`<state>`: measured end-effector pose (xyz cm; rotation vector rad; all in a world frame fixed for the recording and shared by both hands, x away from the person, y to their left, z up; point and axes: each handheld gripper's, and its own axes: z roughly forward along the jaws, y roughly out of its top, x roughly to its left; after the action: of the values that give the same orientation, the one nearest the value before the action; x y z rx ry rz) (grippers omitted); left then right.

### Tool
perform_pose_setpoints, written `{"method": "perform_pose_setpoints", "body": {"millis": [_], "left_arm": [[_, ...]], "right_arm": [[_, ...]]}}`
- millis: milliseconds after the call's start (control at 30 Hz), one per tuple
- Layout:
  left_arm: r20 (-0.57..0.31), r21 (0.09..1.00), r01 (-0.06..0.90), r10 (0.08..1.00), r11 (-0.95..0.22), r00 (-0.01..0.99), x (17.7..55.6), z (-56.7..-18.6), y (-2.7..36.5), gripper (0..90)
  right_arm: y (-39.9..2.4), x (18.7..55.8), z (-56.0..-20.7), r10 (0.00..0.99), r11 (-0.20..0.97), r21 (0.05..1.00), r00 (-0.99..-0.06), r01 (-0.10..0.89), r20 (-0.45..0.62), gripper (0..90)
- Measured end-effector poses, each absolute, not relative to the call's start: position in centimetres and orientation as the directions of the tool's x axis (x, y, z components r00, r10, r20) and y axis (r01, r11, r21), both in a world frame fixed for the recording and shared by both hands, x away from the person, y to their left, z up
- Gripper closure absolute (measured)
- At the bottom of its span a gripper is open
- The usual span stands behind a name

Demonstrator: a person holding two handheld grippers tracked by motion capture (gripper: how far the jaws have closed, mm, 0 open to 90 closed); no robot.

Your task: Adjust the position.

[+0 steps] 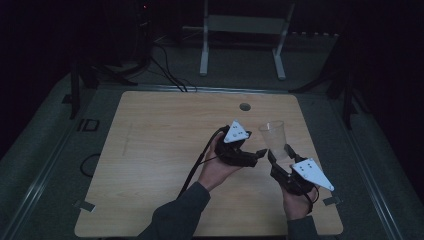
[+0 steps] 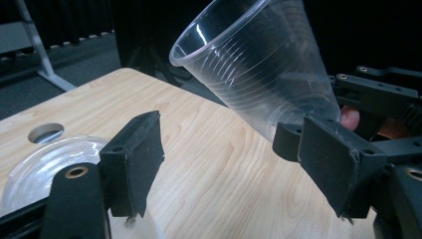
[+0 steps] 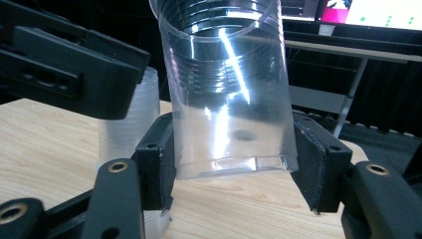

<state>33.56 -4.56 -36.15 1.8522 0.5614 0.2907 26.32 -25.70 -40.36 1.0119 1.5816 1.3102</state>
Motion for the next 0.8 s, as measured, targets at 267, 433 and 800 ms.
{"method": "perform_pose_setpoints", "body": {"millis": [267,433,800], "left_arm": [[-0.106,0.937,0.253,0.493,-0.242,0.864,33.73,-35.96,-4.84,21.6],[-0.126,0.937,0.263,0.481,-0.229,0.867,33.82,-35.81,-5.00,20.2],[-0.158,0.936,0.284,0.474,-0.208,0.866,33.94,-35.56,-5.47,17.1]], "right_arm": [[-25.53,26.15,-40.44,0.936,0.136,0.988,-0.337,0.069,-0.105,41.5],[-25.48,26.10,-40.49,0.935,0.135,0.989,-0.339,0.067,-0.105,41.5],[-25.18,26.03,-40.65,0.930,0.147,0.987,-0.349,0.063,-0.116,41.5]]}}
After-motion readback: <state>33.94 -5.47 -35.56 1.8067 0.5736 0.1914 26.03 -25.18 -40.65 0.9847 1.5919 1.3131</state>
